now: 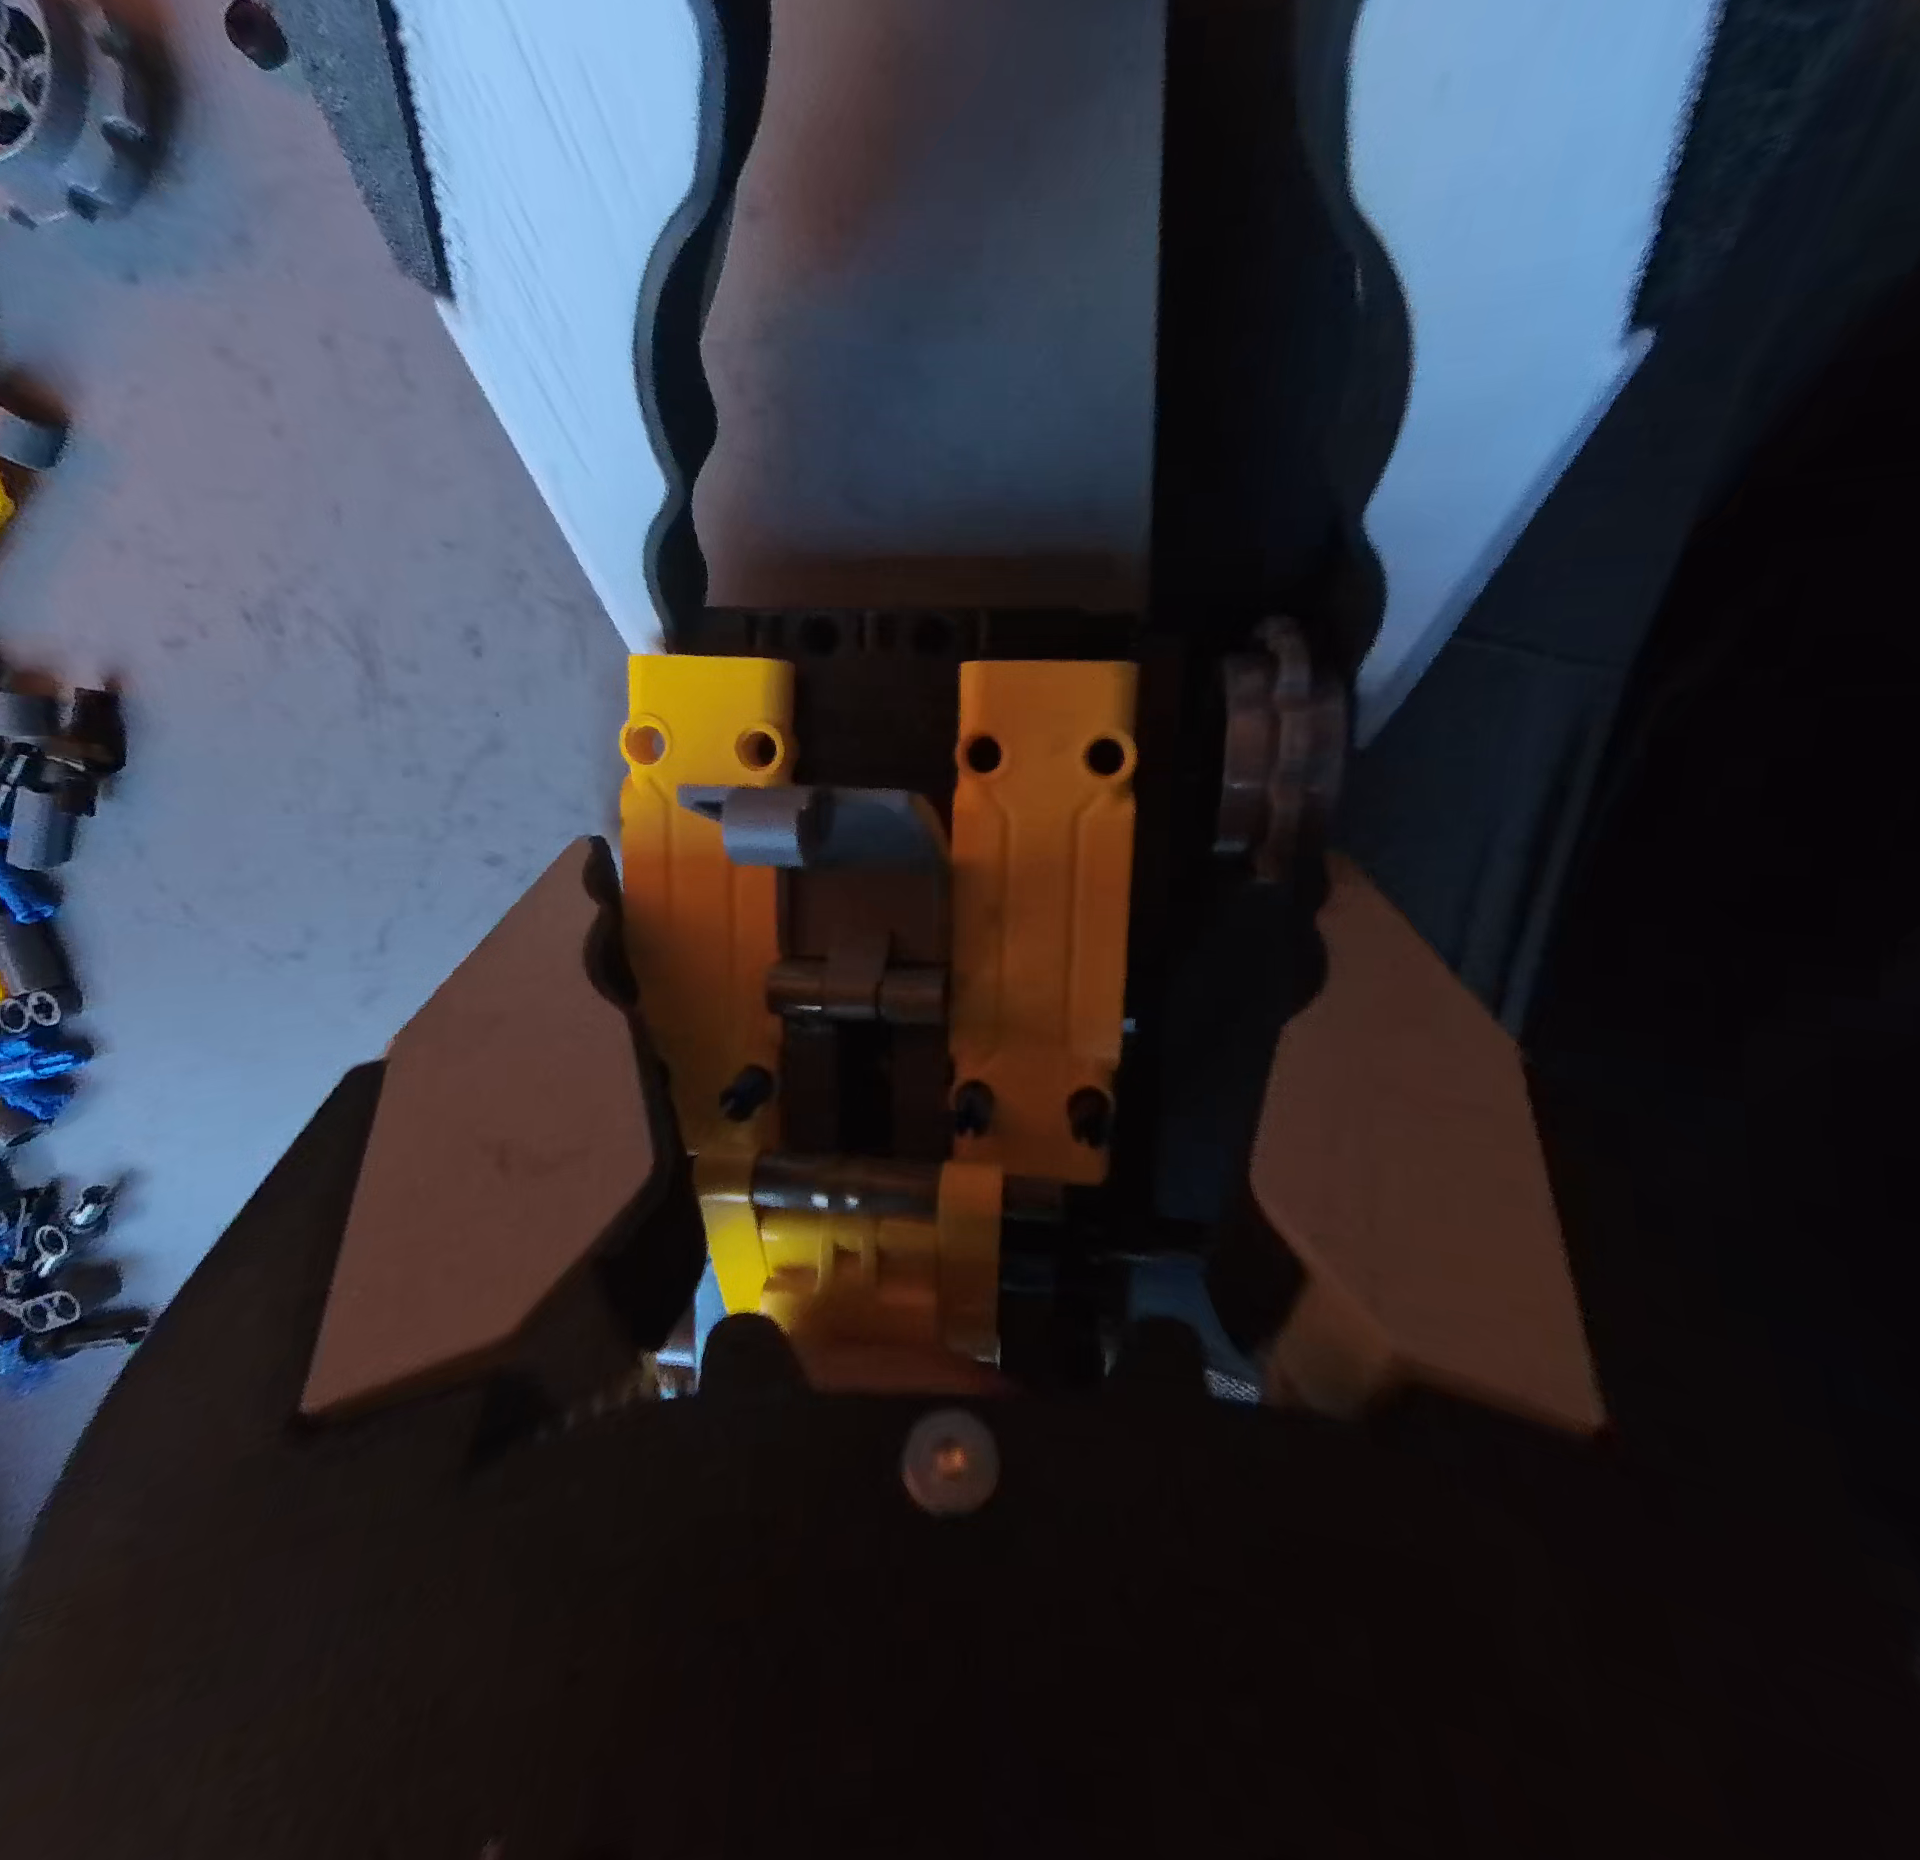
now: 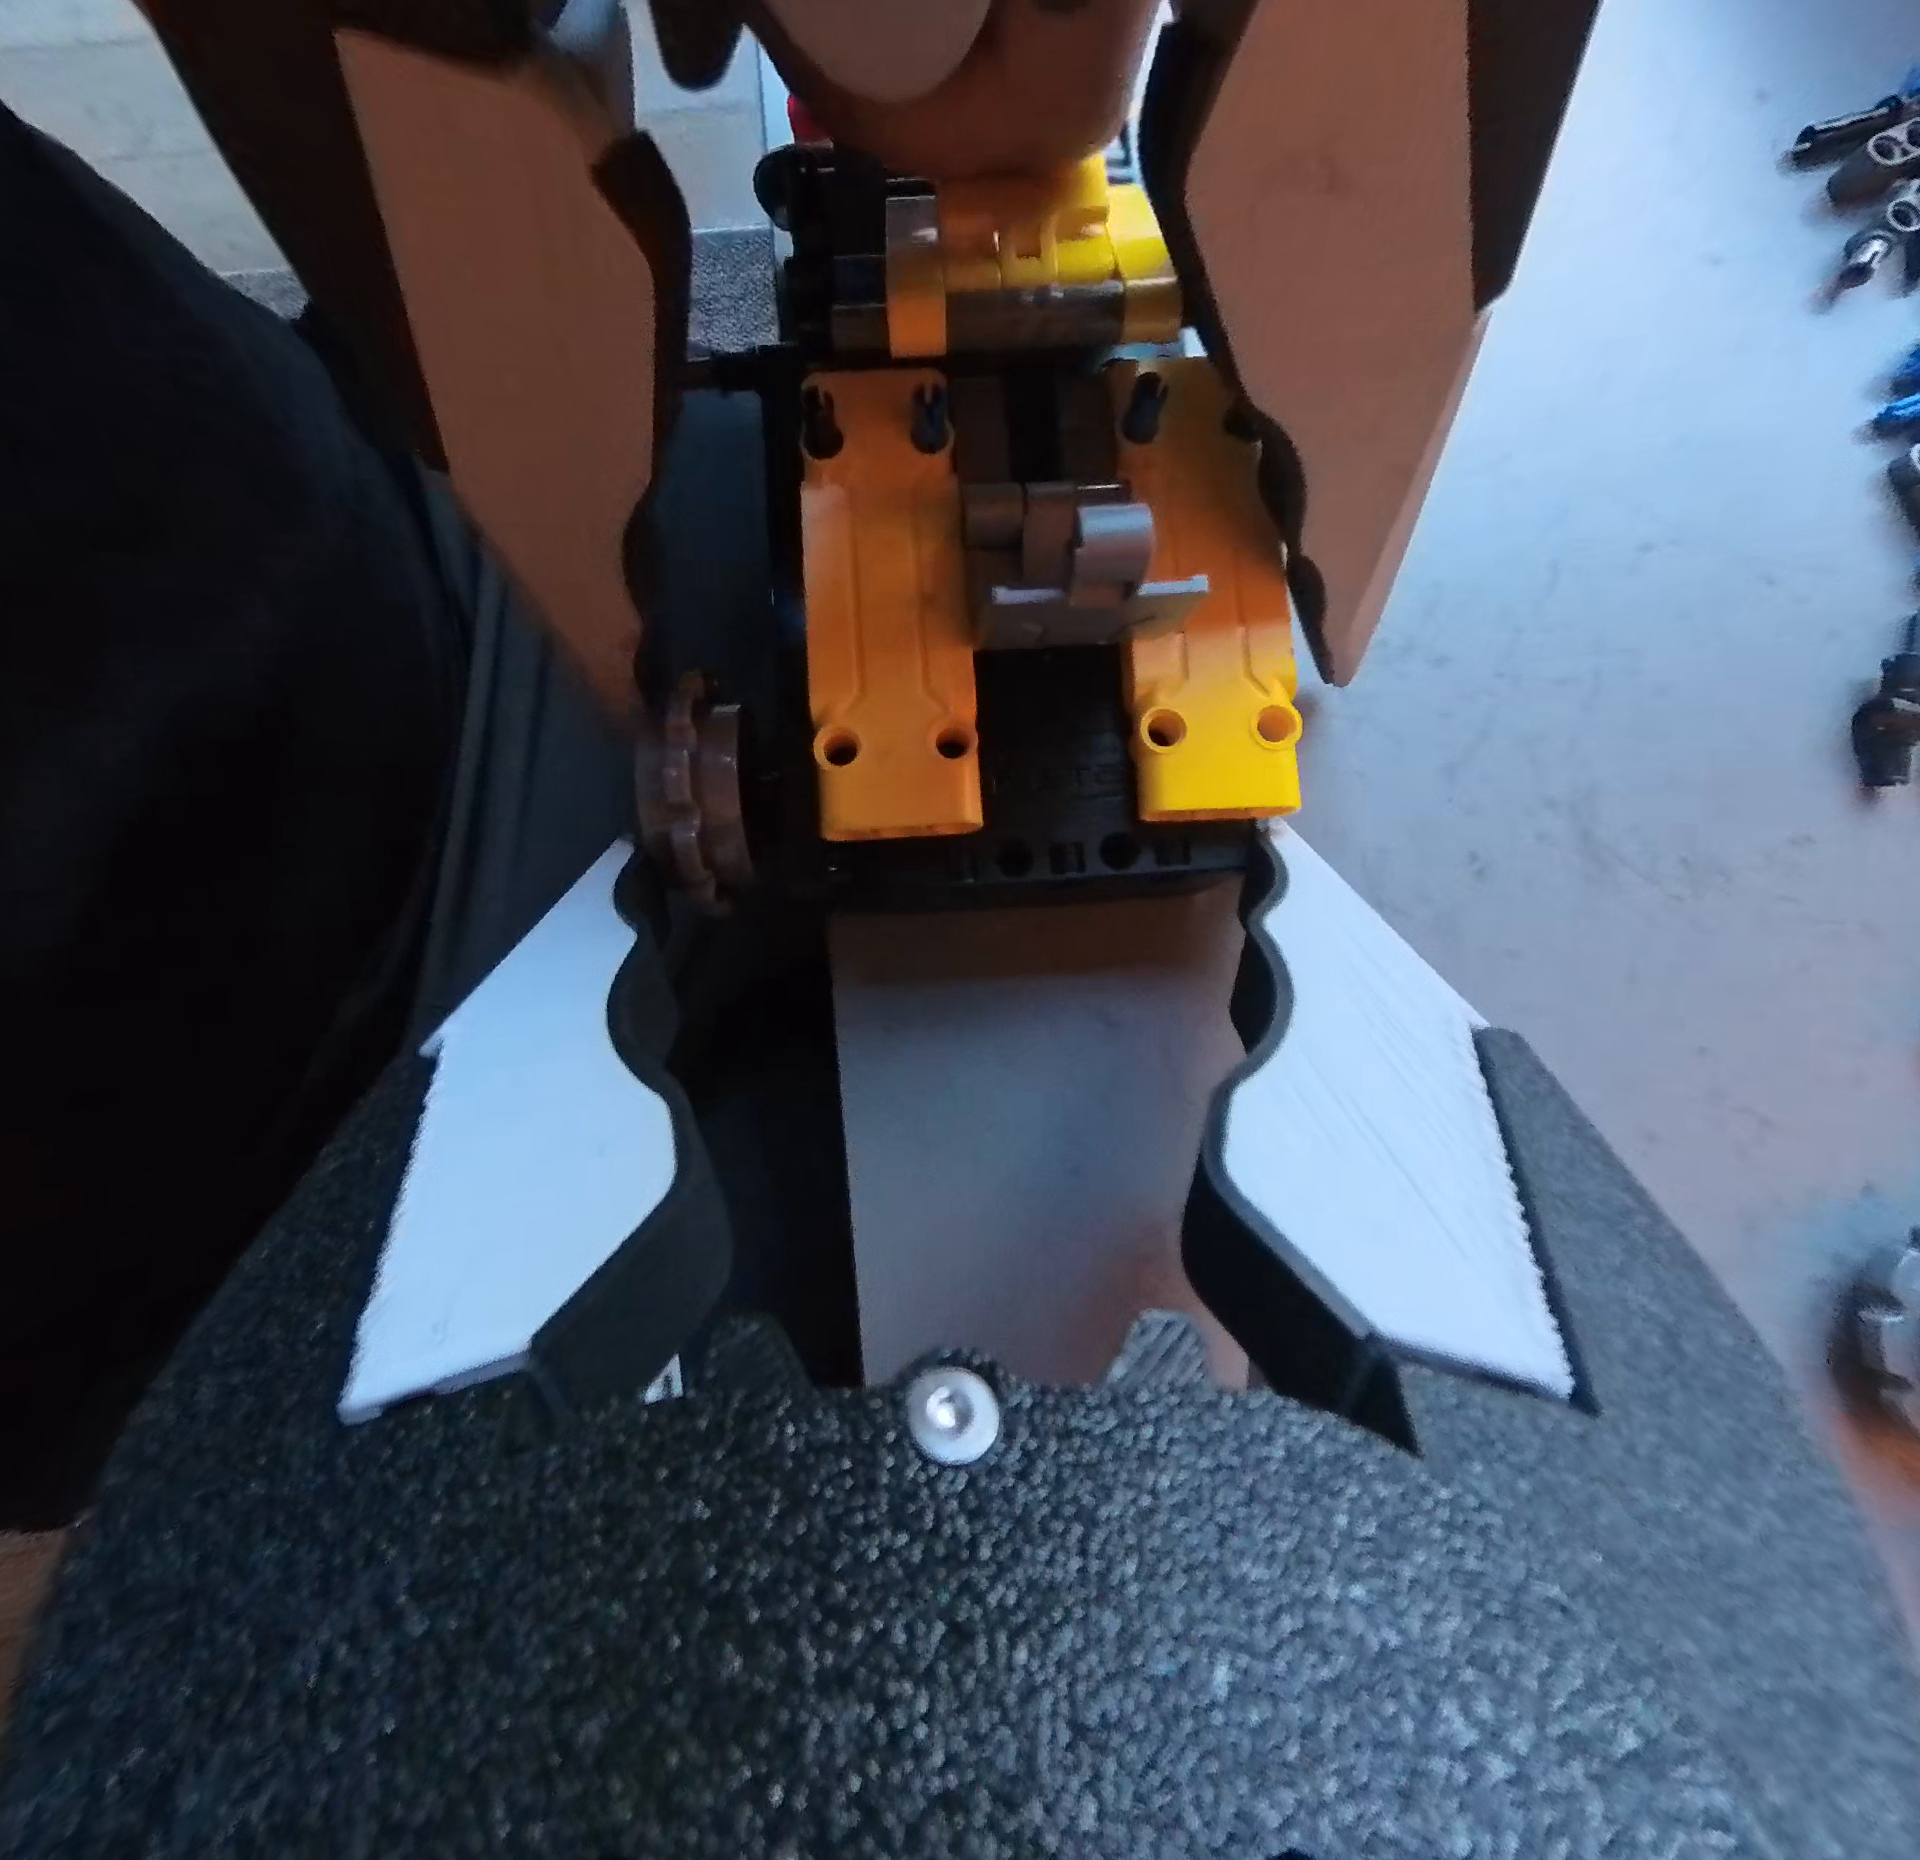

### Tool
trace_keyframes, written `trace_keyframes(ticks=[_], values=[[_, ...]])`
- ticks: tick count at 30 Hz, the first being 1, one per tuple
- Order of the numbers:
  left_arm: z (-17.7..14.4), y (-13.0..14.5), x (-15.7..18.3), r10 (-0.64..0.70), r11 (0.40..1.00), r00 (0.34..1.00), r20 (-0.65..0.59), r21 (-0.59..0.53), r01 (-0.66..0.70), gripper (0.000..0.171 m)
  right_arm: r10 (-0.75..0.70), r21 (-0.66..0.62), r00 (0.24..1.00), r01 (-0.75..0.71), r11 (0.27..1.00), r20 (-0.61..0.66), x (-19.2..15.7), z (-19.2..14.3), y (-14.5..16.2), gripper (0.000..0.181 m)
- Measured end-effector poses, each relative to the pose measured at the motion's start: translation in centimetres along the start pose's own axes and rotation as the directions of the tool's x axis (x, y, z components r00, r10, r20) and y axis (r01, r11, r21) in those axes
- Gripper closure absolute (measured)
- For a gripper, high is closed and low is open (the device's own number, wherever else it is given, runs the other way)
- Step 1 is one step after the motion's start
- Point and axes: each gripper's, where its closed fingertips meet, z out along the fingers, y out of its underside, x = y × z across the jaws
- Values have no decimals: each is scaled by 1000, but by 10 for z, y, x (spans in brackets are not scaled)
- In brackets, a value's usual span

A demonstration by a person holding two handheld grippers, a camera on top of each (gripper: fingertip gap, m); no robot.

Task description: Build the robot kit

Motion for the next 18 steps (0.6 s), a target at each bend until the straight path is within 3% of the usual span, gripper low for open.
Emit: trace_keyframes(ticks=[1,18], values=[[-1,-1,1,-4,1000,1000,-8,8,4,50,4,-3,1000,-4,1000,7,0,0,-1,73],[-1,4,-2,26,999,1000,-9,-23,-27,52,29,14,1000,-29,999,7,3,2,-4,76]])
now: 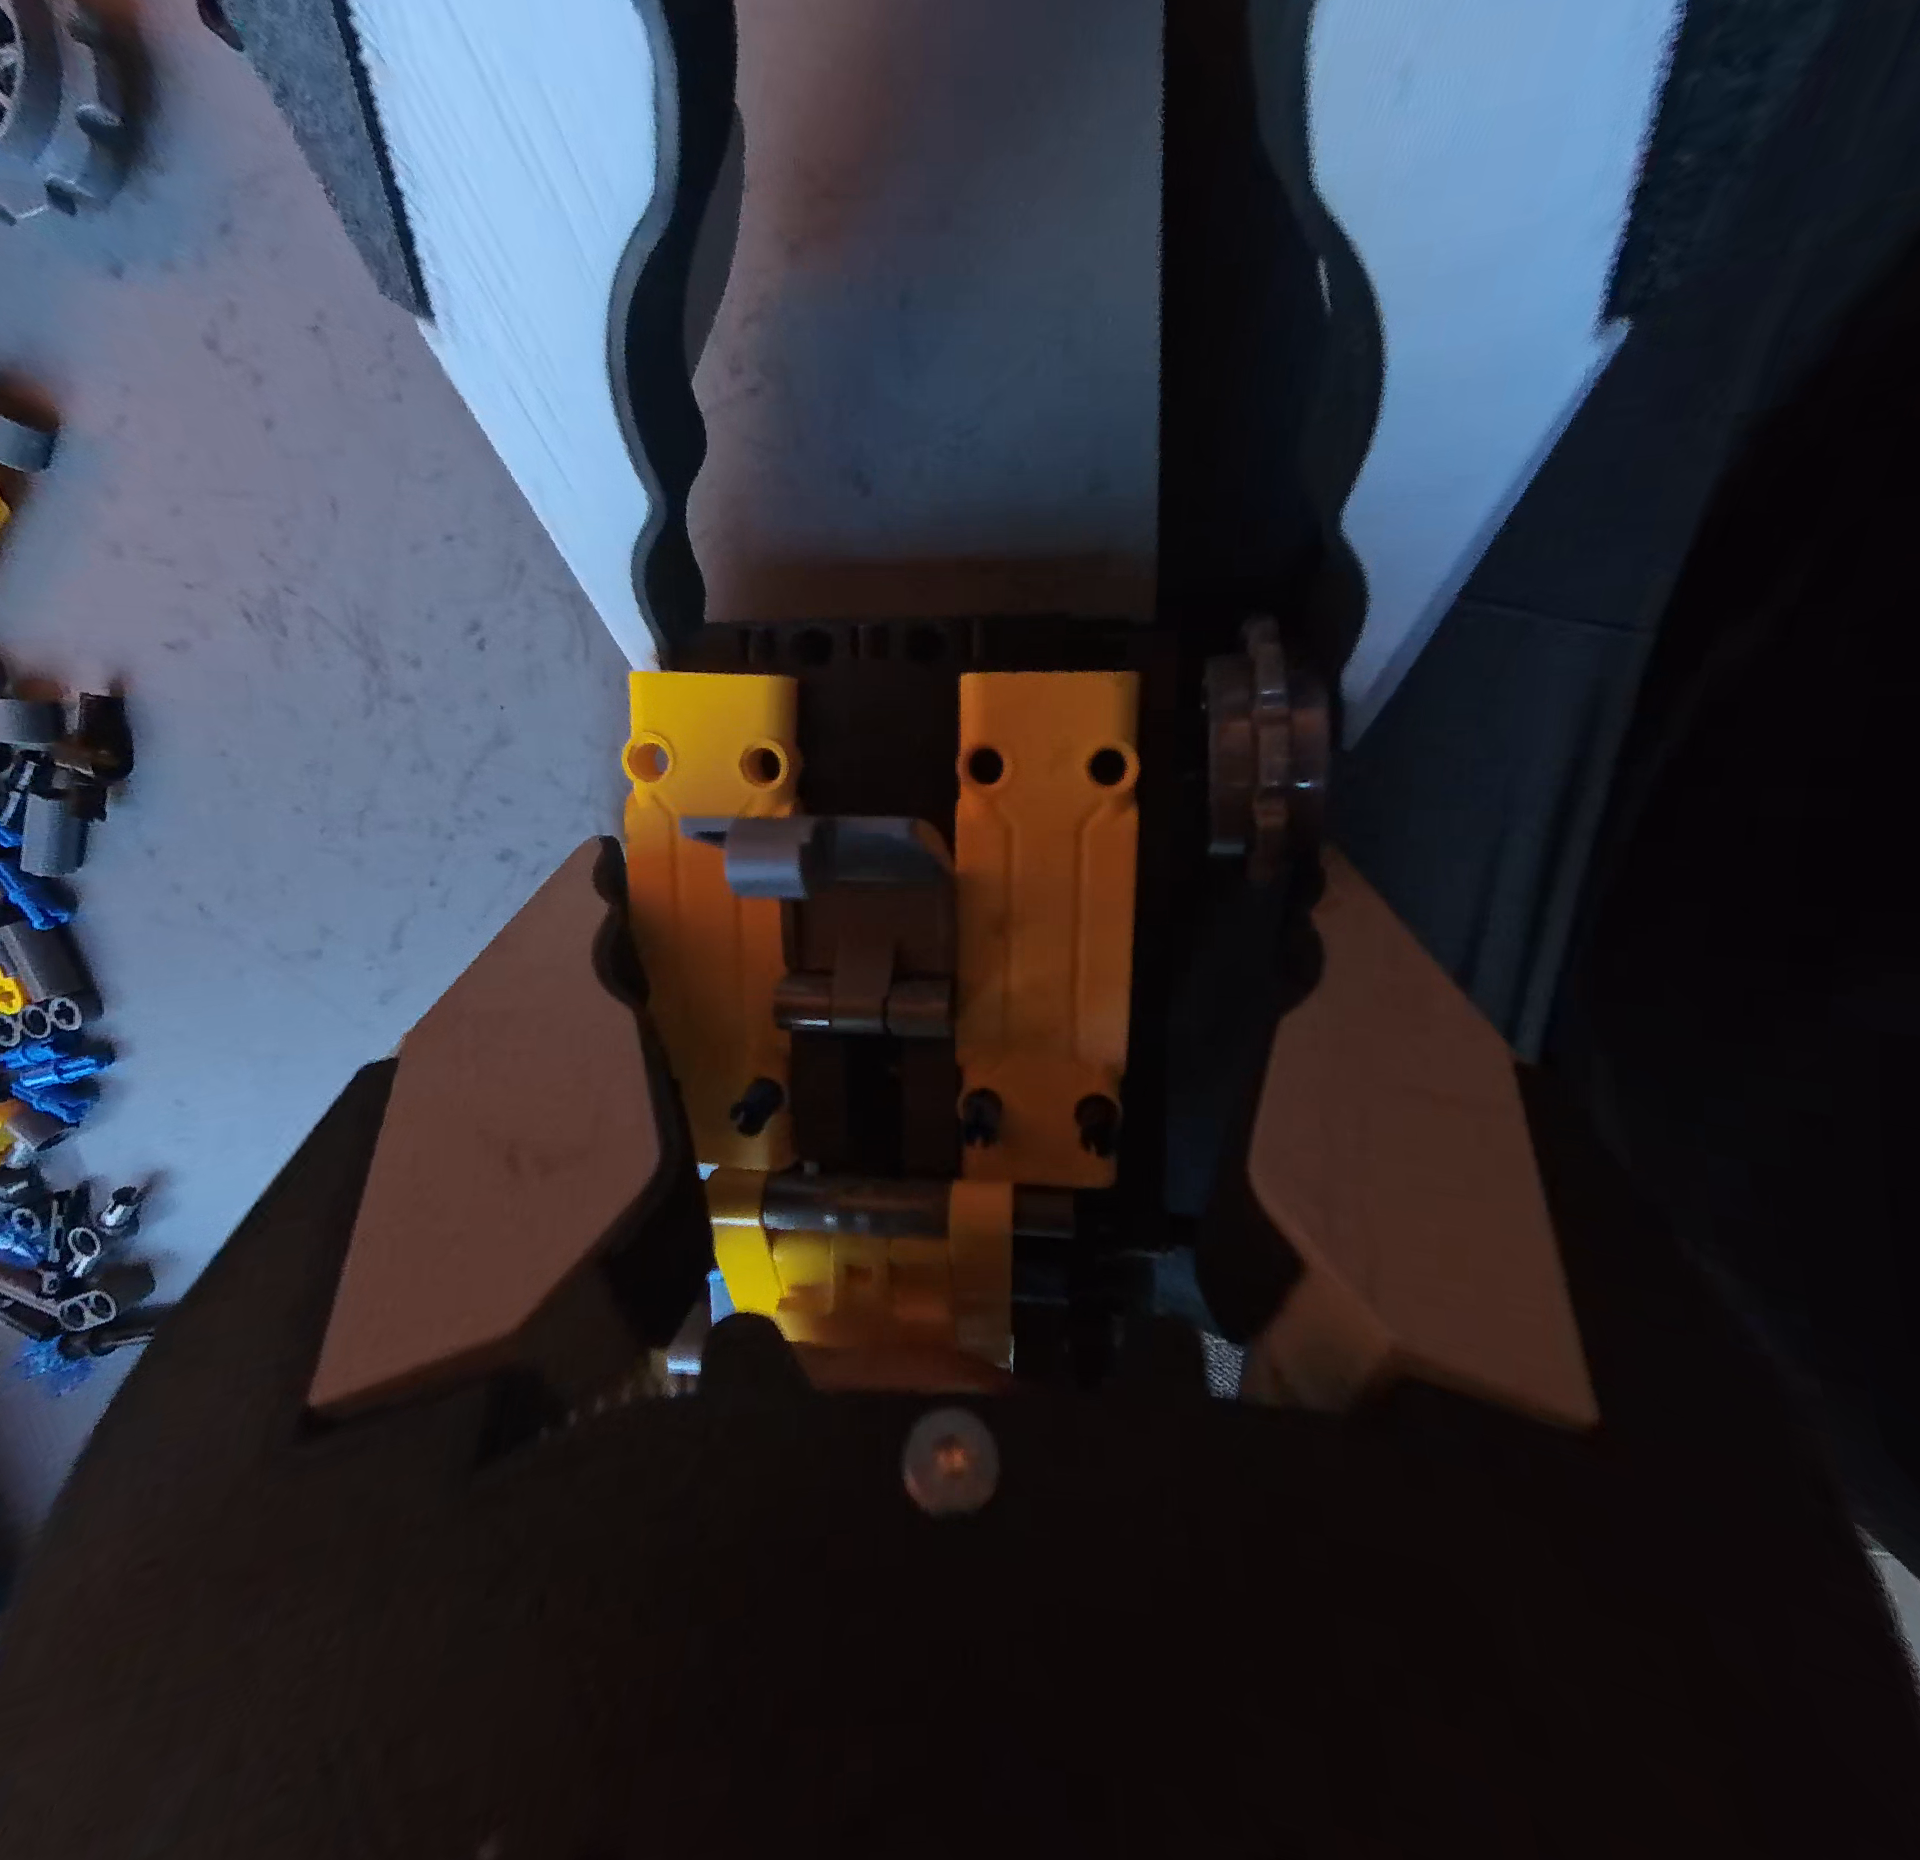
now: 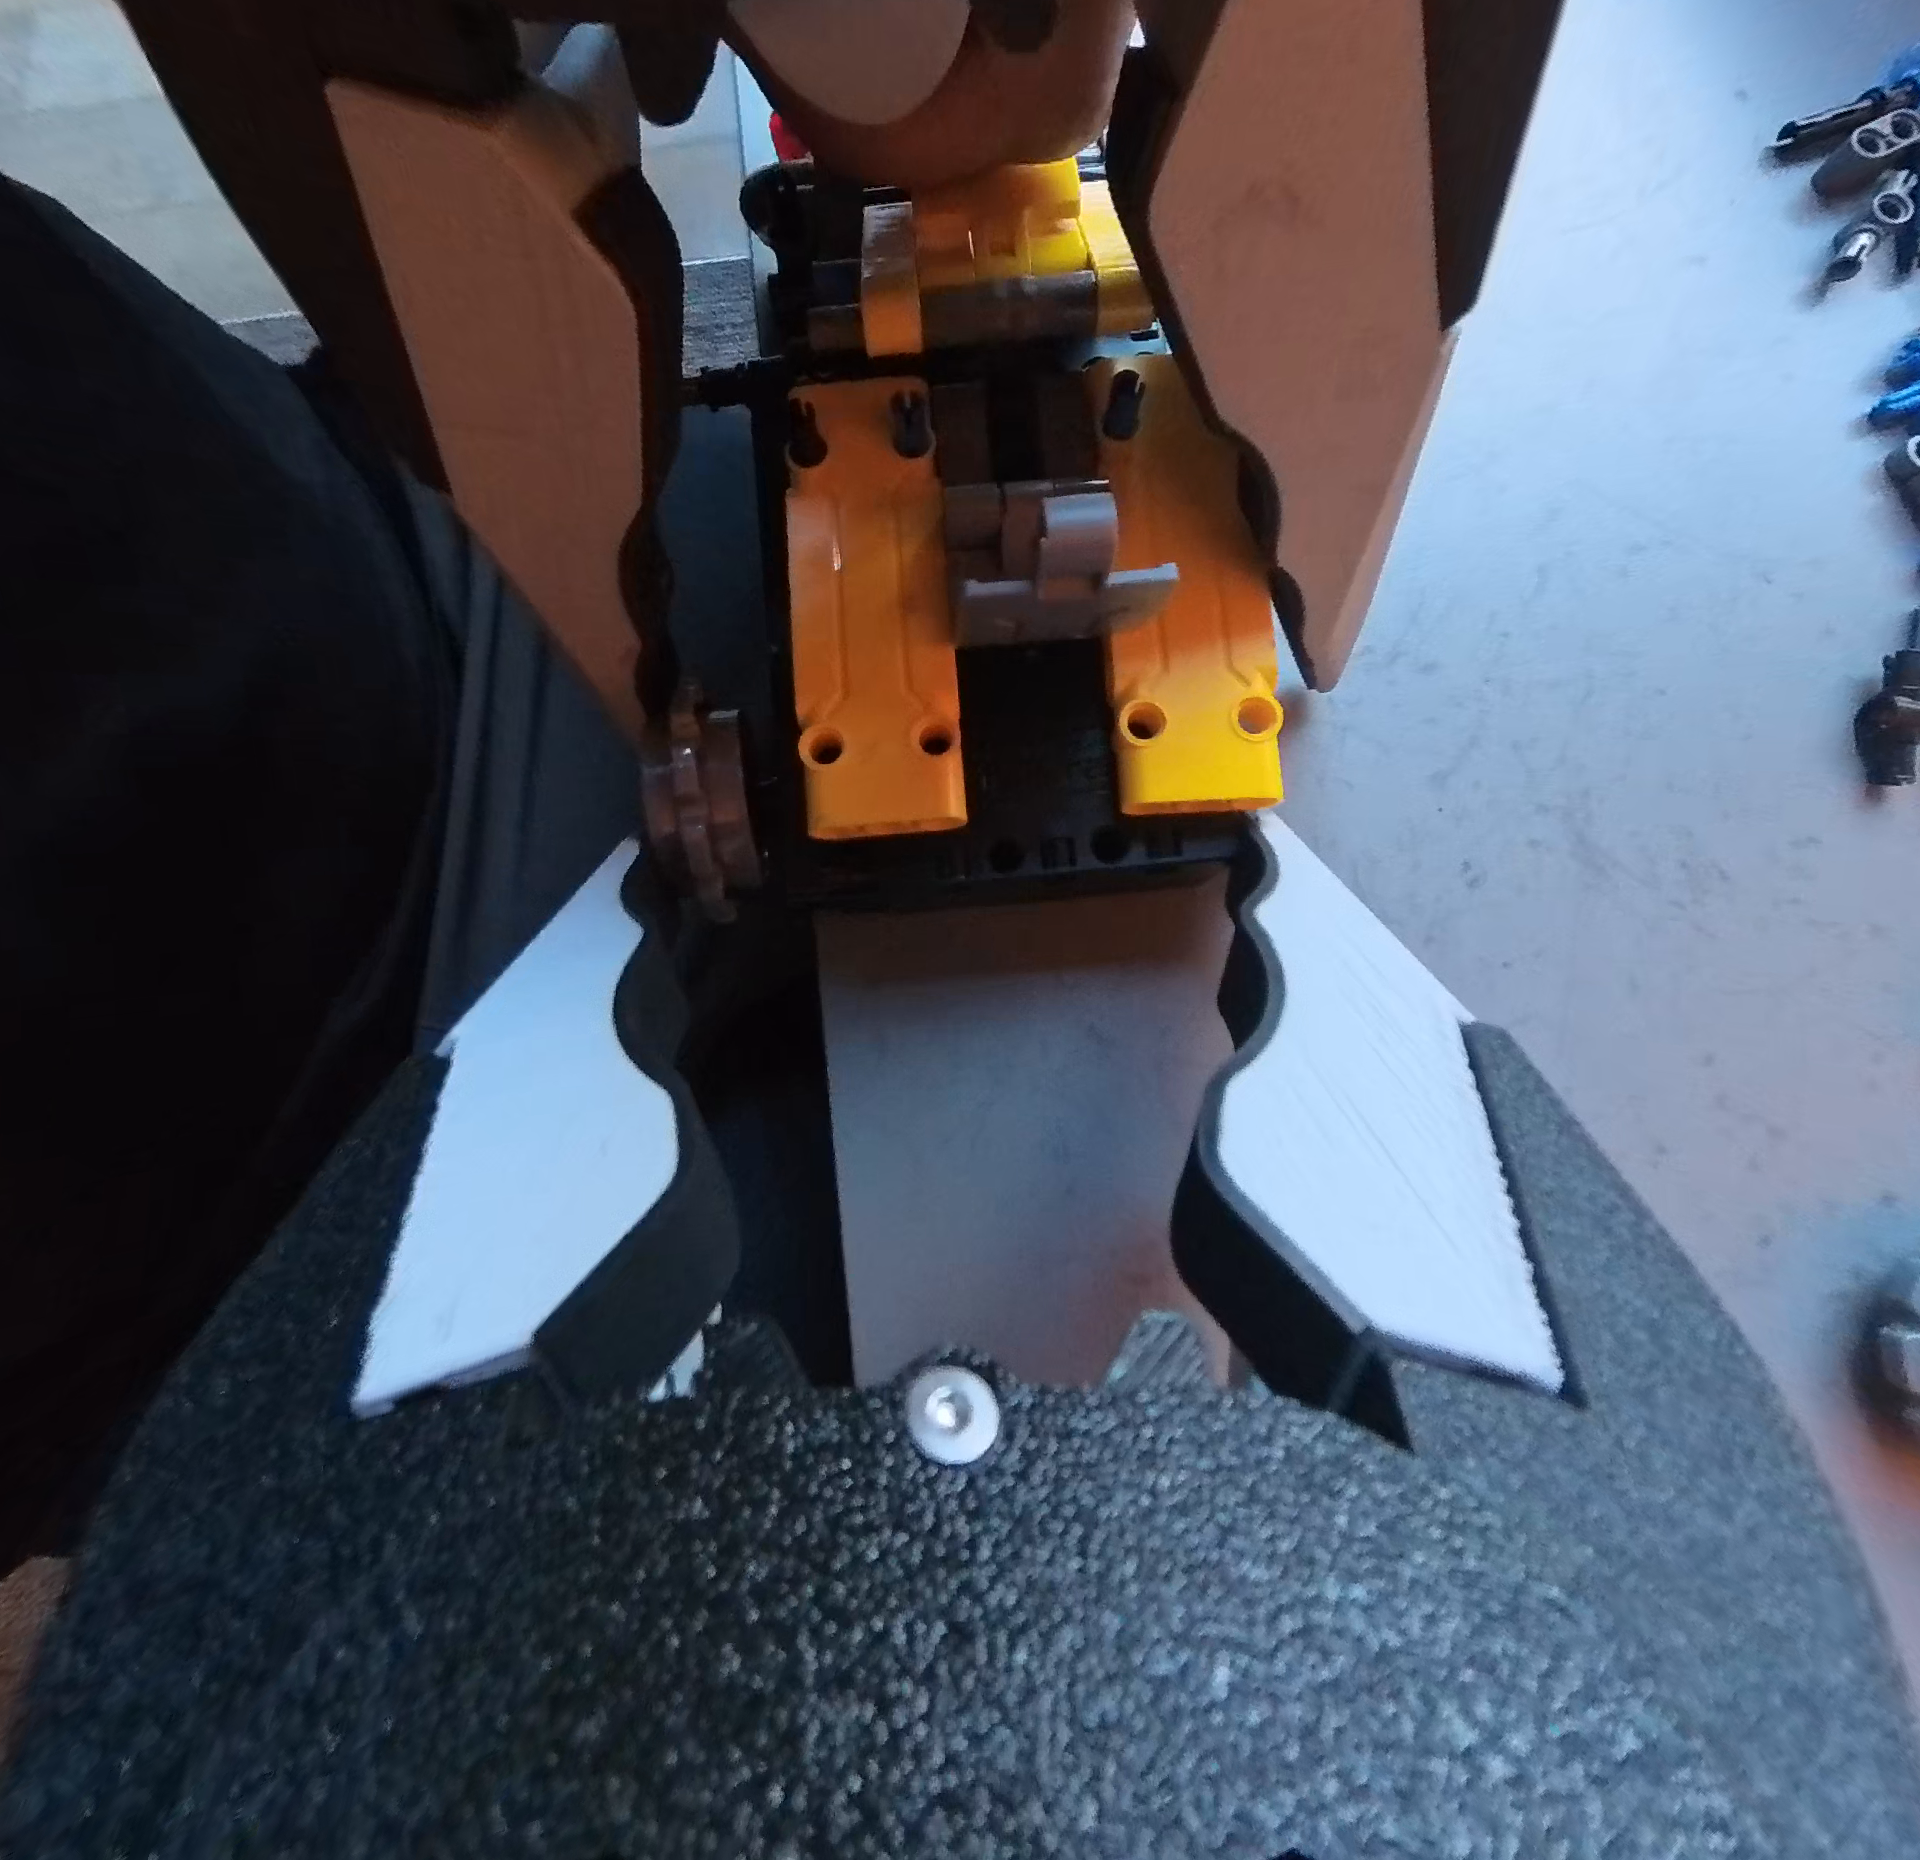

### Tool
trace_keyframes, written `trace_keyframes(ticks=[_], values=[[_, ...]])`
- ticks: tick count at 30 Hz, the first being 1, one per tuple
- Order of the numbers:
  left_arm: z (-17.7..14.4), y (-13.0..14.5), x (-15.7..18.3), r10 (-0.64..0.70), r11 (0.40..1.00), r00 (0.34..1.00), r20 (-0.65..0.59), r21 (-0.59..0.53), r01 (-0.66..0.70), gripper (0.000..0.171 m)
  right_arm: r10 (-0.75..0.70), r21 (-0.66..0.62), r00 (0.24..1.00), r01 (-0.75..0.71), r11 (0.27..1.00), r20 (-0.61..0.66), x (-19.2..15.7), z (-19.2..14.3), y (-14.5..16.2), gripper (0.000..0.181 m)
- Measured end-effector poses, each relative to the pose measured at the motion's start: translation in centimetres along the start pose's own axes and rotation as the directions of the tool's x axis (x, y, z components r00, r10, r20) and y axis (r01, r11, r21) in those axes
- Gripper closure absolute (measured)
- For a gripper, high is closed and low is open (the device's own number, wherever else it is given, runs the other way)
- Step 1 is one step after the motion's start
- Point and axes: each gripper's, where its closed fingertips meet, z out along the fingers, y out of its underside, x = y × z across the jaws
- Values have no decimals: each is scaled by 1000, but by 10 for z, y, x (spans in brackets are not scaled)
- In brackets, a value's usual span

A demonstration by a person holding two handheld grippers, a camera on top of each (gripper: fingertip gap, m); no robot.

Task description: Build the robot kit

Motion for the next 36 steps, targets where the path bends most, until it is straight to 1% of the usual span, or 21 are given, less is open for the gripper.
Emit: trace_keyframes(ticks=[9,14,16,17,19,20,22,24,26,28,30,32,33,34,36], values=[[0,0,-1,-13,1000,1000,2,6,13,52,-4,-5,1000,4,1000,12,1,1,-1,77],[0,3,-2,-22,1000,1000,19,-4,23,50,12,15,1000,-12,1000,11,0,3,-5,71],[0,4,-5,-42,999,999,23,2,42,50,44,24,999,-43,999,-28,6,3,-8,71],[-1,5,-6,-55,998,998,23,6,55,50,59,45,997,-56,997,-58,9,1,-10,66],[-3,6,-11,-83,996,996,37,27,82,50,106,137,987,-90,986,-119,11,-10,-18,68],[-3,8,-11,-97,995,995,21,32,96,50,123,178,983,-99,979,-133,7,-18,-18,69],[-6,11,-11,-114,993,993,4,27,114,48,162,230,967,-115,966,-196,2,-42,-6,70],[-8,15,-11,-104,994,994,13,17,104,49,244,308,942,-167,937,-232,0,-74,16,79],[-8,16,-10,-112,993,994,2,31,112,49,367,398,897,-252,882,-245,3,-106,45,87],[-11,11,-10,-147,986,988,-49,74,151,51,474,502,858,-327,801,-198,4,-134,67,92],[-13,5,-14,-203,970,973,-107,116,215,54,540,617,832,-360,700,-127,6,-159,75,100],[-12,4,-29,-246,957,964,-95,131,258,60,567,692,821,-371,619,-67,8,-174,79,109],[-11,5,-37,-260,955,963,-78,129,268,62,579,704,813,-378,601,-58,11,-176,81,113],[-10,4,-43,-271,952,960,-70,130,278,62,587,704,807,-382,599,-61,13,-176,84,112],[-9,3,-54,-294,944,954,-67,138,300,62,593,678,800,-384,627,-95,17,-169,87,110]])
